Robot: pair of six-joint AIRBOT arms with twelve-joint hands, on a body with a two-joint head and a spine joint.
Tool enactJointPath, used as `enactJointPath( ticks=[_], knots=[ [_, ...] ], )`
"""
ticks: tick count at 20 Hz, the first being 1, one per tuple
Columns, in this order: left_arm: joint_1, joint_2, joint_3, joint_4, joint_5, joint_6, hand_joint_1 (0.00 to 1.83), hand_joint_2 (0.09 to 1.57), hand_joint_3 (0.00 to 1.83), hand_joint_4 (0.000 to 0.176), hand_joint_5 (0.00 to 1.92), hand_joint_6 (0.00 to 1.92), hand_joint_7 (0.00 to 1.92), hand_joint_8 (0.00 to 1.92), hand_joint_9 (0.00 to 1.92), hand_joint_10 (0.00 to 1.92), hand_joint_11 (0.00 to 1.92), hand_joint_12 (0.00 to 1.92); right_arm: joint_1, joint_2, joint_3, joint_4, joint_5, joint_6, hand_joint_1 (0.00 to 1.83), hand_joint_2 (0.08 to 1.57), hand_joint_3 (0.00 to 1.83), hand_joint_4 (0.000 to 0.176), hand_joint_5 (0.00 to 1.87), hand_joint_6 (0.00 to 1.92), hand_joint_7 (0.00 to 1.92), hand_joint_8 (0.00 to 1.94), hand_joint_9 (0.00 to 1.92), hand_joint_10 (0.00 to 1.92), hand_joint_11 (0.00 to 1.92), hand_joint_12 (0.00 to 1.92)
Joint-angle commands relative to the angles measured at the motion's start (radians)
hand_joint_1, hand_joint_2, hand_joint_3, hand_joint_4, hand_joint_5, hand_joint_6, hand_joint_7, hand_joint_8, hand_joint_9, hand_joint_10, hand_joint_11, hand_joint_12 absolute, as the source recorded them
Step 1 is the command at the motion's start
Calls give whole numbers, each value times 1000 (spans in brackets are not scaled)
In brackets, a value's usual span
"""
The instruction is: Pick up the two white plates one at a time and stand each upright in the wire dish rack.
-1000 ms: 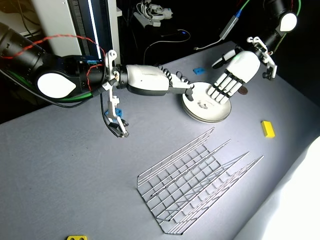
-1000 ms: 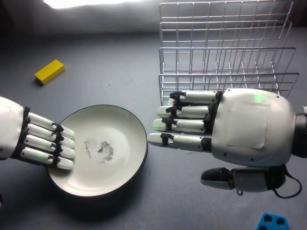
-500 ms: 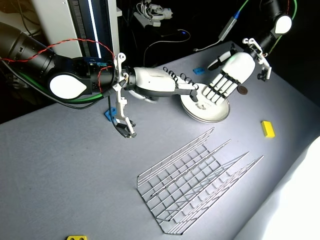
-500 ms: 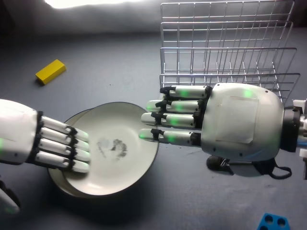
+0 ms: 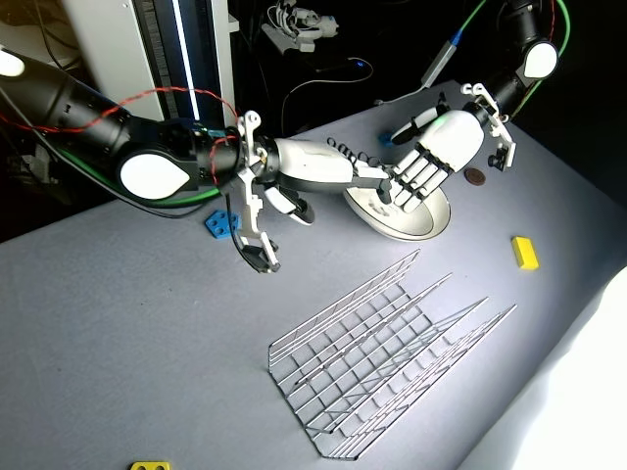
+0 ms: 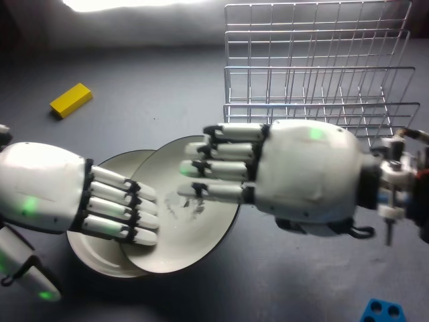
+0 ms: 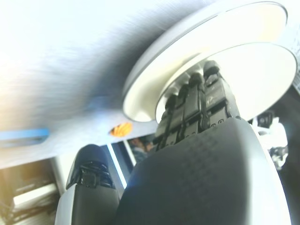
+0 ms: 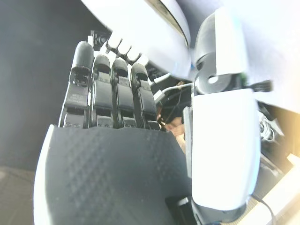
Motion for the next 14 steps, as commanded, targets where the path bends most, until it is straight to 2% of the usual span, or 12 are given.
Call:
enactJointPath(
  ticks=[1,2,3,8,11,12,13,14],
  knots=[
    [0,-16,-8,1,-15,-3,0,1173,1,0,29,6,19,5,10,2,19,27,19,-9,3,19,121,-7,1192,914,0,0,155,0,122,0,108,0,0,763],
    [-2,-19,-8,1,-14,-5,0,1176,2,0,37,9,27,7,17,5,22,28,29,-27,16,34,121,-10,1198,912,0,0,155,2,119,1,104,0,0,754],
    [-4,-21,-9,1,-13,-6,0,1177,2,0,31,5,31,7,17,4,8,25,39,-47,29,57,121,-13,1202,903,0,0,163,3,124,1,91,3,0,649],
    [-2,-23,-12,1,-11,-8,0,1171,0,0,41,7,33,5,18,3,16,32,46,-89,56,72,90,-13,1170,928,2,0,173,2,128,3,96,3,0,659],
    [-2,-26,-8,1,-11,-8,0,1172,0,0,31,0,24,0,11,0,7,33,41,-103,74,73,59,-13,1264,940,1,0,286,19,252,17,212,28,0,959],
    [-2,-26,-8,1,-11,-8,0,1172,0,0,31,0,24,0,11,0,7,33,40,-109,82,73,59,-13,1264,940,1,0,286,19,252,17,212,28,0,959],
    [-2,-26,-7,1,-11,-8,0,1167,0,0,38,4,25,1,12,2,13,37,41,-117,90,73,57,-13,1301,929,0,0,376,20,347,15,293,35,0,1101],
    [-2,-26,-6,1,-11,-8,0,1164,0,0,28,0,16,0,3,0,3,36,43,-129,101,73,54,-13,1294,979,12,0,429,16,417,14,356,36,0,1142]
  ],
)
